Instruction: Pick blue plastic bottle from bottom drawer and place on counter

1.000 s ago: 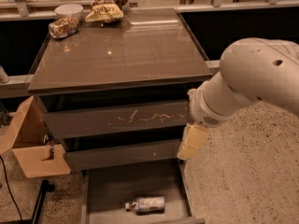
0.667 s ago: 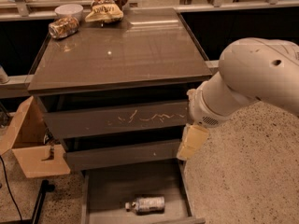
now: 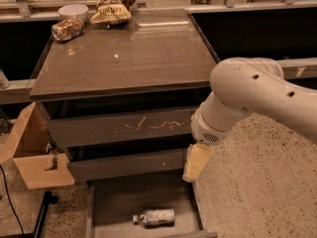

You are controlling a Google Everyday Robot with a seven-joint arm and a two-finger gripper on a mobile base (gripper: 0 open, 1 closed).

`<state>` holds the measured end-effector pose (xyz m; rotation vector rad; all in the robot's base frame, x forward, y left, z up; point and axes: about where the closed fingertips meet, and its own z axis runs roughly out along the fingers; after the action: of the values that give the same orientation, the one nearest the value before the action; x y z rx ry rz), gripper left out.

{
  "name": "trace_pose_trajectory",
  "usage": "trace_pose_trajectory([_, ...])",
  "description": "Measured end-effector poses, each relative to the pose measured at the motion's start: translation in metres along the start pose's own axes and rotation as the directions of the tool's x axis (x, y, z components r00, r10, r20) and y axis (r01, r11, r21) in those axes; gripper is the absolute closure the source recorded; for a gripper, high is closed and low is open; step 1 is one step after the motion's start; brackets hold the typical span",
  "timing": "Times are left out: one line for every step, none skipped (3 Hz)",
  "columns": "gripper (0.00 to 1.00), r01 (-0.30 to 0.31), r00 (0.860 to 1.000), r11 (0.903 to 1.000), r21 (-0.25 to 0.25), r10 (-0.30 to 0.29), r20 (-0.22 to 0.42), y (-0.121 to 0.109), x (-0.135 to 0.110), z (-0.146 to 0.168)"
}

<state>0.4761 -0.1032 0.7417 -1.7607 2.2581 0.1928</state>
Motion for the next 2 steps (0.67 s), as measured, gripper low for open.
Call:
trace_pose_trajectory([0.00,-0.021,0.999,0.9983,-0.055,0.020,-0.034,0.009,0.015,0.040])
trace_pose_trajectory([0.00,-0.041,0.998,0.9957,-0.082,0.037,-0.053,0.021,0.034,0.081])
